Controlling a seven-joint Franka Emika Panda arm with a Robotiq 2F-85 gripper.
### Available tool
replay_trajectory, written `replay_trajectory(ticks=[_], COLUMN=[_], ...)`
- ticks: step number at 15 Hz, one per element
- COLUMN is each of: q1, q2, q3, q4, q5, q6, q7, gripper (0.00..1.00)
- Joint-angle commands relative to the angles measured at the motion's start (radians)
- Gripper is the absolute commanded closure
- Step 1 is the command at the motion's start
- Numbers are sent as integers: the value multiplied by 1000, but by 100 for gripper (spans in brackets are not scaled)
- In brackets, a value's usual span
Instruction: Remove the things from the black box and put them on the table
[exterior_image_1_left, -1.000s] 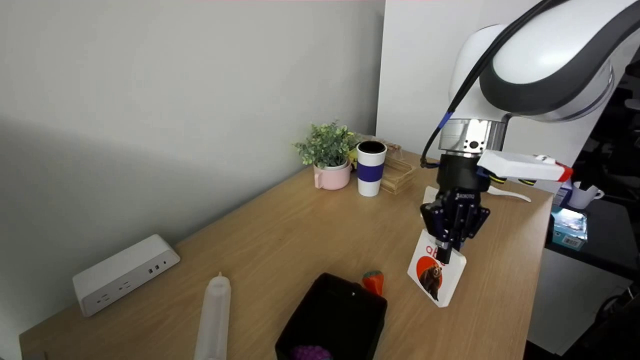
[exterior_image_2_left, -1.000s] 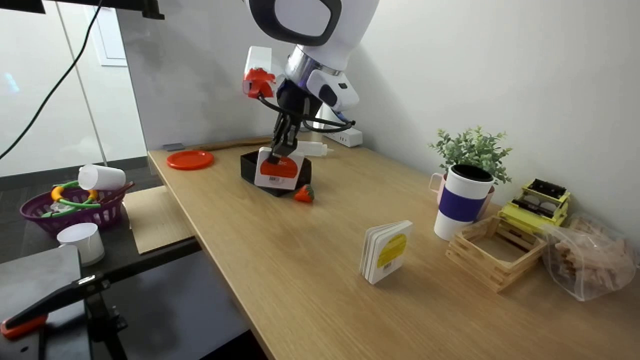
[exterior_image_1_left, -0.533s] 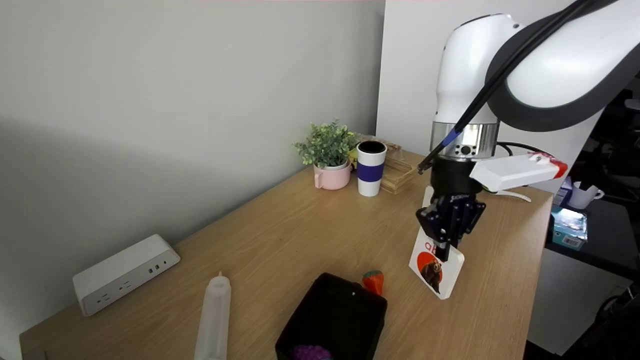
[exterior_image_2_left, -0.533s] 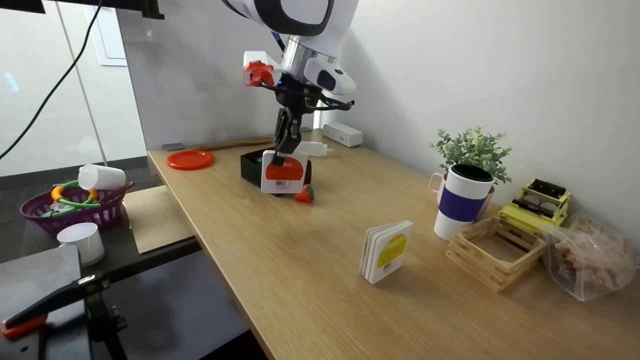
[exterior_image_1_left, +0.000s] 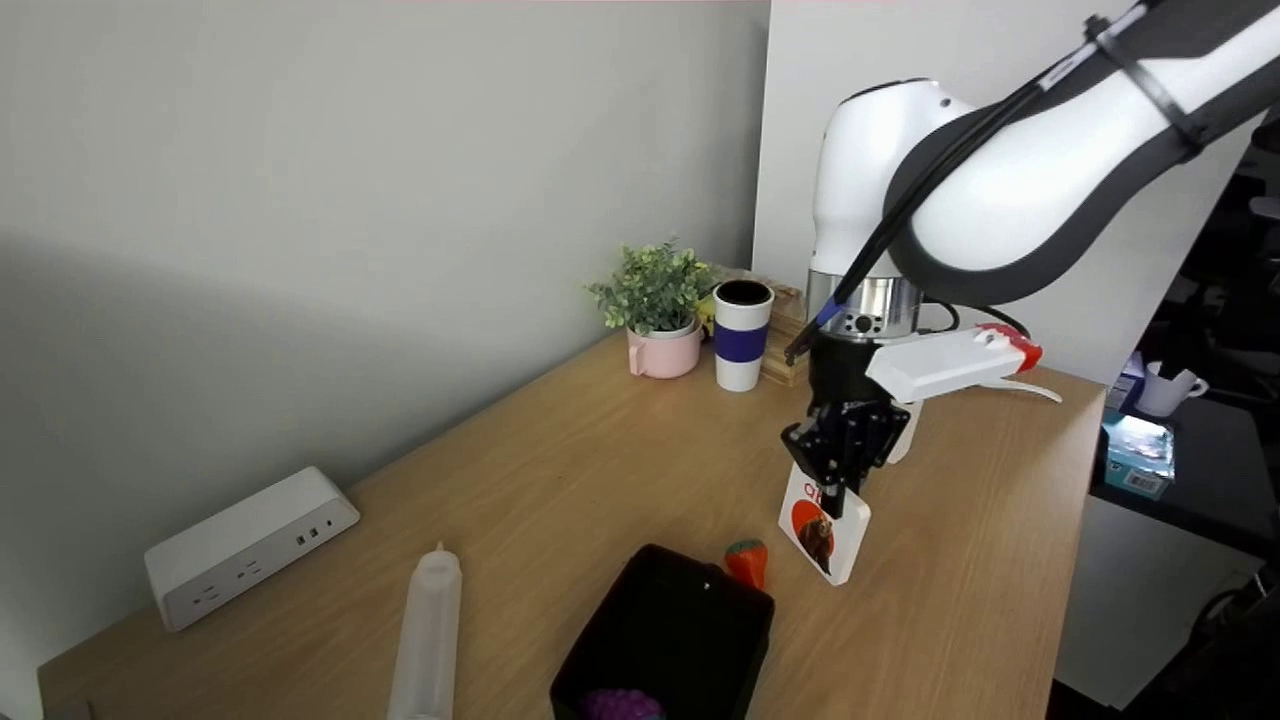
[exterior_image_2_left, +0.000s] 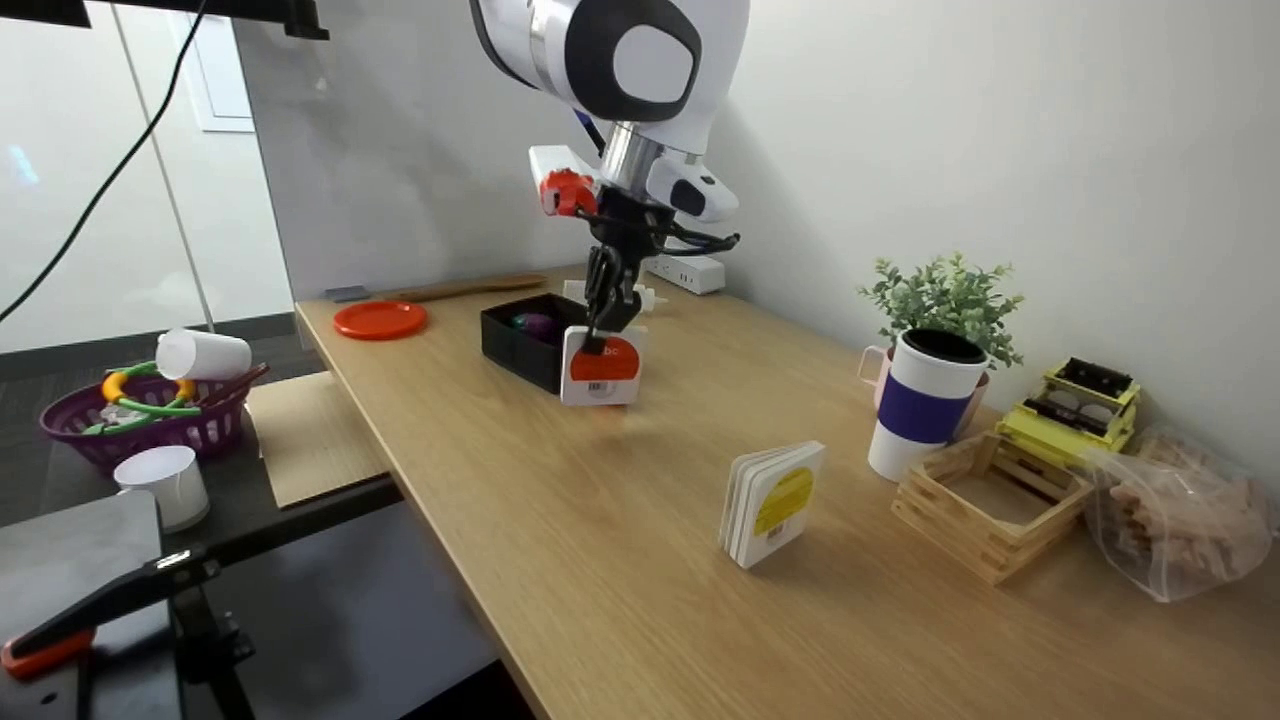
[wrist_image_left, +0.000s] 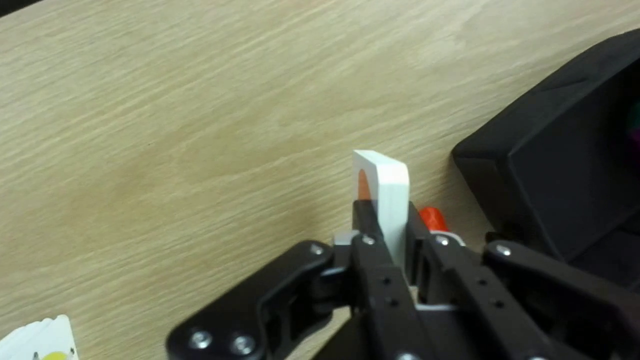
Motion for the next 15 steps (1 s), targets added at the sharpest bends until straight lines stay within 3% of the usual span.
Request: replay_trajectory(ticks=[1, 9, 10, 11, 13, 15], q1=[9, 23, 23, 23, 25, 27], q2=[107, 202, 209, 211, 223, 234], q3=[-28, -41, -42, -42, -44, -45], q4=[108, 230, 240, 247, 259, 268], q5=[-13, -18, -18, -16, -18, -18], q6=[-19, -69, -72, -77, -78, -81], q7=[3, 19, 18, 18, 20, 23], gripper=[97, 97, 80, 75, 91, 99])
